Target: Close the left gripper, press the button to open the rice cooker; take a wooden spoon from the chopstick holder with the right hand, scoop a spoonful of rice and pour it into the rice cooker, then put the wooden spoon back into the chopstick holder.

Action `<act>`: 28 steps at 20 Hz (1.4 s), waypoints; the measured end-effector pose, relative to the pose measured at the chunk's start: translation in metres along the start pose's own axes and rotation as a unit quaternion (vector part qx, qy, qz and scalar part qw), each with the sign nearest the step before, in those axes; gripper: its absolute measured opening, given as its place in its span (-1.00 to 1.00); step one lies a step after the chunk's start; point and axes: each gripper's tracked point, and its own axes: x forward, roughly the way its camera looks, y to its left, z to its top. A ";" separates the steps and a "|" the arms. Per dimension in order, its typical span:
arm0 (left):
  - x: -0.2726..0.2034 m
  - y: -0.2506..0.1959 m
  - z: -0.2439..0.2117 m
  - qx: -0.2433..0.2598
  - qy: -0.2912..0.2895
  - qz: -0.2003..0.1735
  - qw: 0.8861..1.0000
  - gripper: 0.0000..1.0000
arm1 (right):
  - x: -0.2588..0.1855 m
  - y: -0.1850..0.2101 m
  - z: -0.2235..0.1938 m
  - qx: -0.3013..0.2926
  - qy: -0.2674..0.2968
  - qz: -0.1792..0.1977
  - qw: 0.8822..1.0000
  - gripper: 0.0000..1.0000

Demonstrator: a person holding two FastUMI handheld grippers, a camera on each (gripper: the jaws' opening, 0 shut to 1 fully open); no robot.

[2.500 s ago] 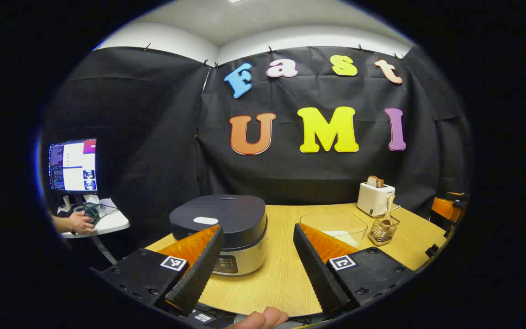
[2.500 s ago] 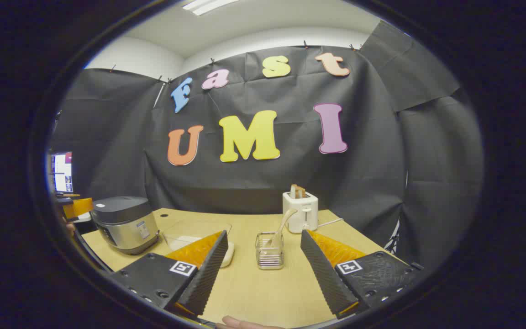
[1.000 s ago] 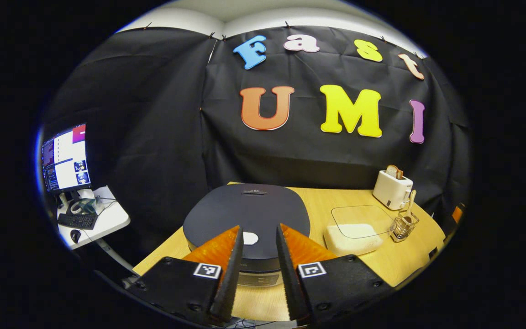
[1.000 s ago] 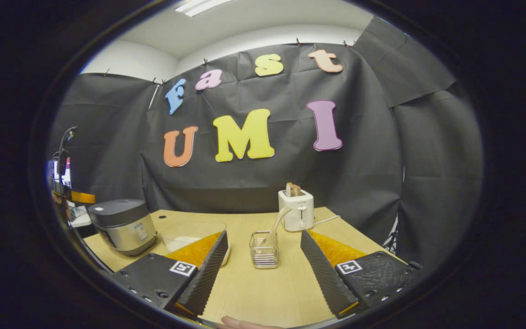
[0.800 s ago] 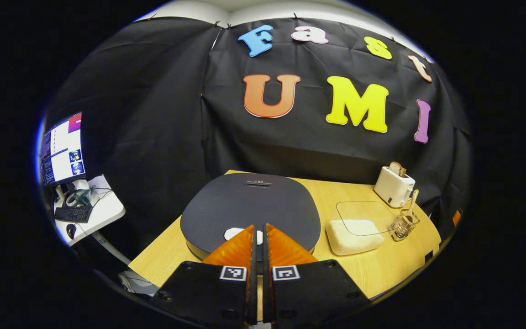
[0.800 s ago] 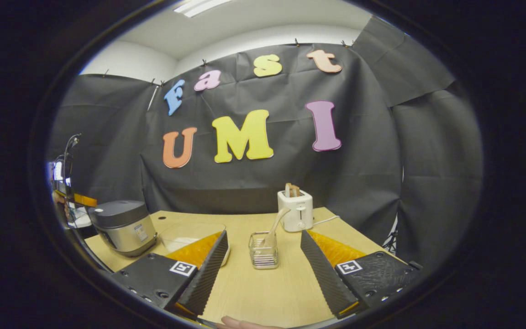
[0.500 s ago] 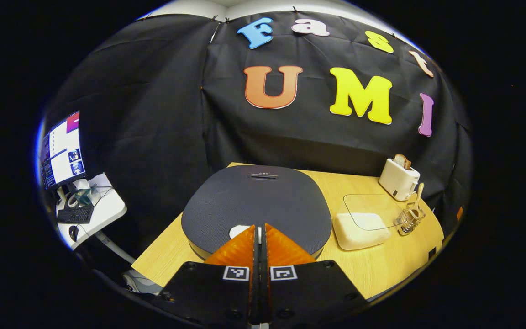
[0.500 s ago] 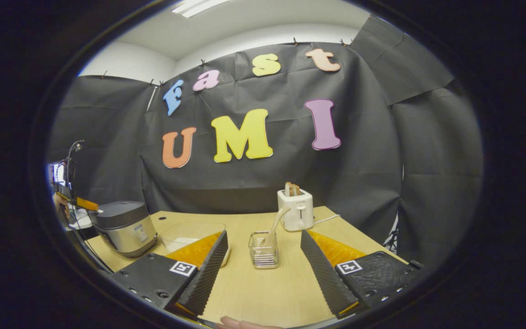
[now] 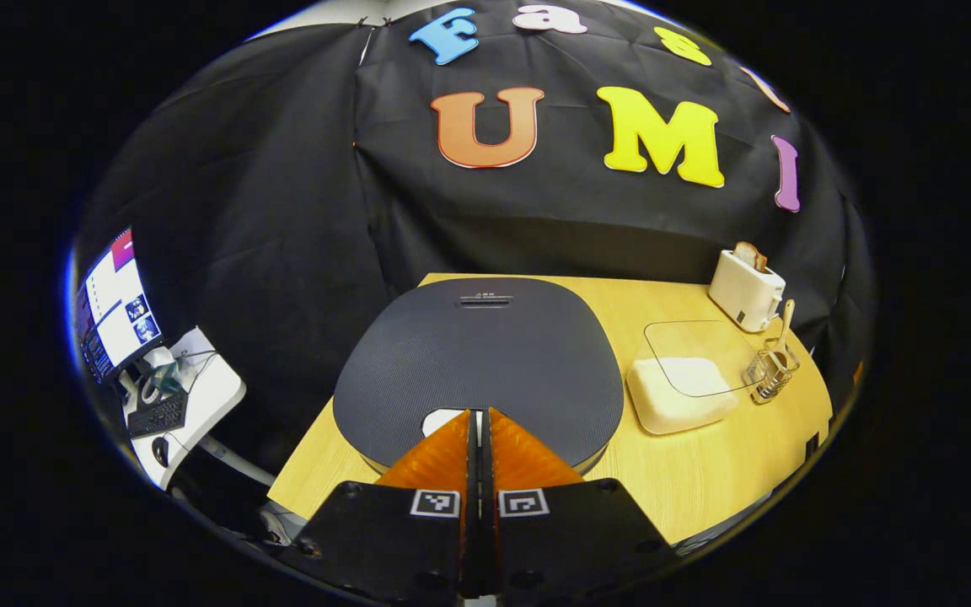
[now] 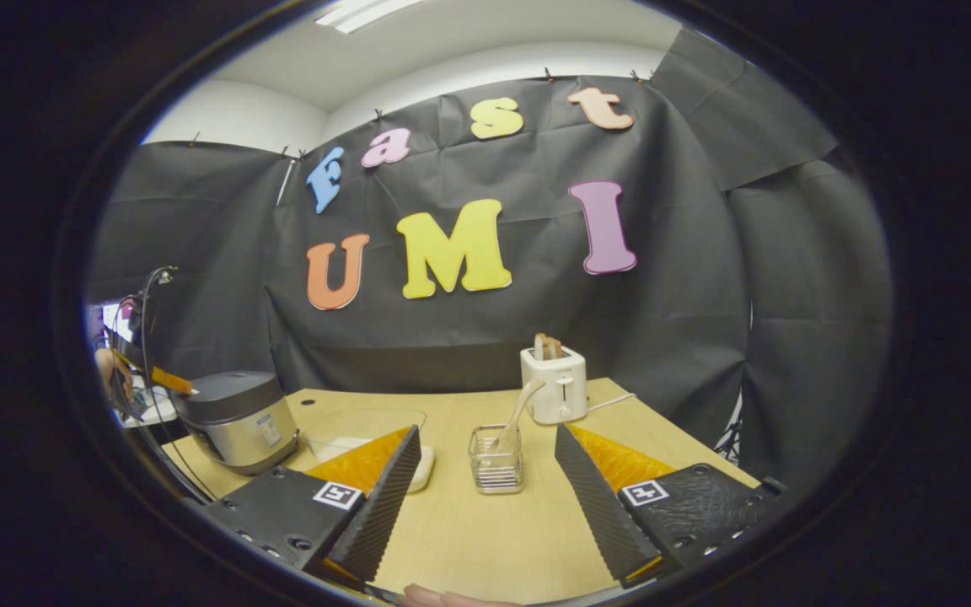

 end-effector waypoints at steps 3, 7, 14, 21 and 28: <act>-0.005 -0.001 0.009 -0.001 -0.012 0.018 1.000 -0.94 | -0.003 0.002 0.004 -0.004 -0.005 0.004 1.000 0.91; -0.025 0.000 0.045 0.006 -0.088 0.043 0.995 -0.93 | -0.002 -0.006 0.003 0.000 -0.006 -0.003 1.000 0.82; -0.074 -0.027 0.081 -0.003 -0.174 0.043 0.984 1.00 | 0.008 -0.015 -0.006 0.013 0.012 -0.011 1.000 0.92; -0.086 -0.066 0.058 0.025 -0.202 0.033 0.979 0.98 | 0.029 -0.029 -0.030 0.018 0.049 -0.032 0.998 0.91; -0.076 -0.140 0.015 0.043 -0.203 -0.022 0.978 0.98 | 0.055 -0.039 -0.045 0.011 0.073 -0.039 0.997 0.82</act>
